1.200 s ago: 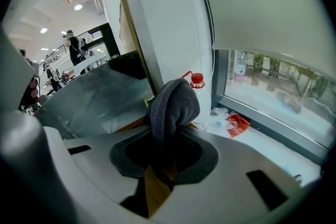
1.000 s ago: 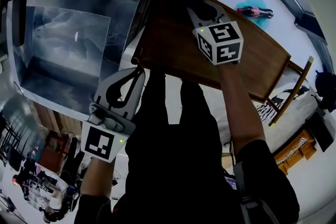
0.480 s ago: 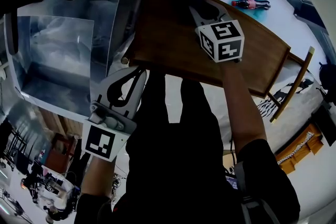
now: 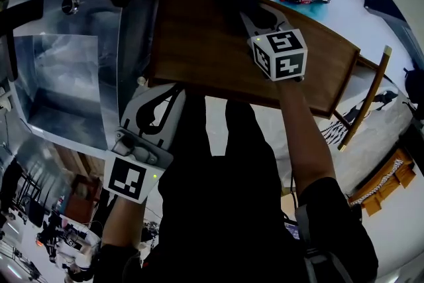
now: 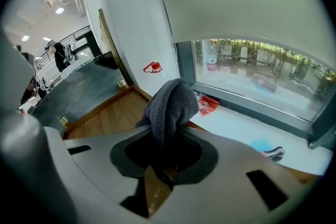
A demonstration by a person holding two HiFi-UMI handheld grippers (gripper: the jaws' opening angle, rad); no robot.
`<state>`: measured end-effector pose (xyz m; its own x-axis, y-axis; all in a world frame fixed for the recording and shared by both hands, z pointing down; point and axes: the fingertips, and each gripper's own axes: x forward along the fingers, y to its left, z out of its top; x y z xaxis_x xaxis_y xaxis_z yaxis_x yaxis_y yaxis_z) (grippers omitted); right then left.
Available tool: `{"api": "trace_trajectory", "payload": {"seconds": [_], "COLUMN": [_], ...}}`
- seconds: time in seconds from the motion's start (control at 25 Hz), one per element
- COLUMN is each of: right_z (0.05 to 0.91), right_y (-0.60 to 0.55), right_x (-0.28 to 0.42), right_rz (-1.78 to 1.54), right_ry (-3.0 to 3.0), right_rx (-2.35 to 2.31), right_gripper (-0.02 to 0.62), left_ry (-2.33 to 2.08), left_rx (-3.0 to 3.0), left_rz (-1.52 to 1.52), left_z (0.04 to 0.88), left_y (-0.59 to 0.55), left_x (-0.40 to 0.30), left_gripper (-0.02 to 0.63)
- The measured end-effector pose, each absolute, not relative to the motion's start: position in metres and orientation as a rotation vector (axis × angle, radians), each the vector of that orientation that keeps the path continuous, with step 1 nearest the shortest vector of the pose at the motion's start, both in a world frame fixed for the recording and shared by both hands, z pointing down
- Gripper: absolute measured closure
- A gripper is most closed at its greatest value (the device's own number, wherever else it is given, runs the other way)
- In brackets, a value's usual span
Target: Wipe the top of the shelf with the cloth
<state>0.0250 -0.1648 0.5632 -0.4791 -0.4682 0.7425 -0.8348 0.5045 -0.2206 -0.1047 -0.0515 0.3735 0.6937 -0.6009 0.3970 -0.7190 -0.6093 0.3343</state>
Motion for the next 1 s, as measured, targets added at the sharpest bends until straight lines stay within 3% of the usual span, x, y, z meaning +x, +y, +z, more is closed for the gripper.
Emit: {"api": "trace_trajectory", "payload": {"seconds": [1.0], "right_z": [0.566], "right_y": [-0.120], "right_x": [0.196], "right_rz": [0.888], "right_ry": [-1.982], "right_rx": [1.328], "right_gripper": [0.518], "left_ry": [-0.814], "left_rx": [2.539], "left_rz": [0.397], "left_z": [0.363], "left_y": [-0.036], "left_x": [0.024], "left_gripper": [0.588]}}
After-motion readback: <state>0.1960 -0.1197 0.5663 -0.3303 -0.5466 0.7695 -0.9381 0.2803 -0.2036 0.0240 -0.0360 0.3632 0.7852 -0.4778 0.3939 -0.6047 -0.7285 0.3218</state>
